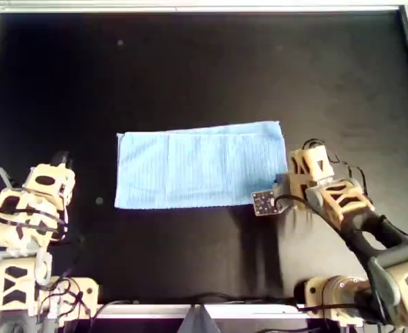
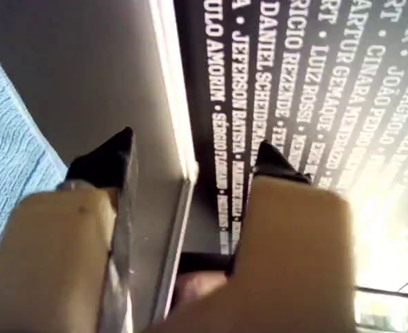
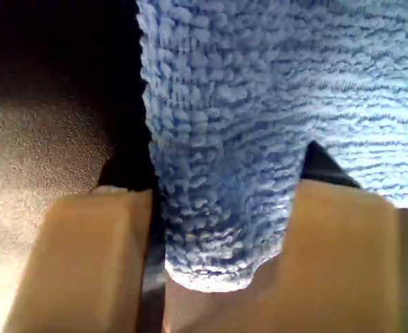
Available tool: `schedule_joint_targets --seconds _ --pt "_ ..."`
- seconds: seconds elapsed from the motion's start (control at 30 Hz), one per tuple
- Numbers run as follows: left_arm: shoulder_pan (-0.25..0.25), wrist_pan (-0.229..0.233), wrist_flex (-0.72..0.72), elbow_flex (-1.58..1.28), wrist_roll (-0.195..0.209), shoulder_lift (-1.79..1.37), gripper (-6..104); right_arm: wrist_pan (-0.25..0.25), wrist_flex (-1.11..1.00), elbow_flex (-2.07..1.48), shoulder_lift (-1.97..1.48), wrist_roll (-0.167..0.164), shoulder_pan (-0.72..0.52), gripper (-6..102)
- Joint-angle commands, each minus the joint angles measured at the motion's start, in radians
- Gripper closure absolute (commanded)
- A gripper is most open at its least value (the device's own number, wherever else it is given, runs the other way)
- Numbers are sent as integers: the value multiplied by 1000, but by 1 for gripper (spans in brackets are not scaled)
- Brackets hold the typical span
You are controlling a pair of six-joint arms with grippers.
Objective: Fold a cloth
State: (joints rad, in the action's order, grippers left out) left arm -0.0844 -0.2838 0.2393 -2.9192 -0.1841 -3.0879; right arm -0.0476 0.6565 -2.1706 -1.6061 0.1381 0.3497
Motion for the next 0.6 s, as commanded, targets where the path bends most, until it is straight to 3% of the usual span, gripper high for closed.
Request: schedule_joint_targets --seconds 0.0,0.2,0.27,0.4,0.57 --pt "-8 -2 -5 20 -8 -18 37 6 3 14 -32 5 -12 46" --pt "-8 -2 -5 21 -8 -18 37 6 3 32 -186 5 -11 92" --pt "-8 -2 -5 21 -8 -18 37 6 3 35 -232 5 -11 100" --pt "-8 -2 -5 21 -8 -18 37 6 3 37 -290 5 -3 94" --pt "-9 -2 -5 20 -8 -18 37 6 -9 74 -267 6 6 94"
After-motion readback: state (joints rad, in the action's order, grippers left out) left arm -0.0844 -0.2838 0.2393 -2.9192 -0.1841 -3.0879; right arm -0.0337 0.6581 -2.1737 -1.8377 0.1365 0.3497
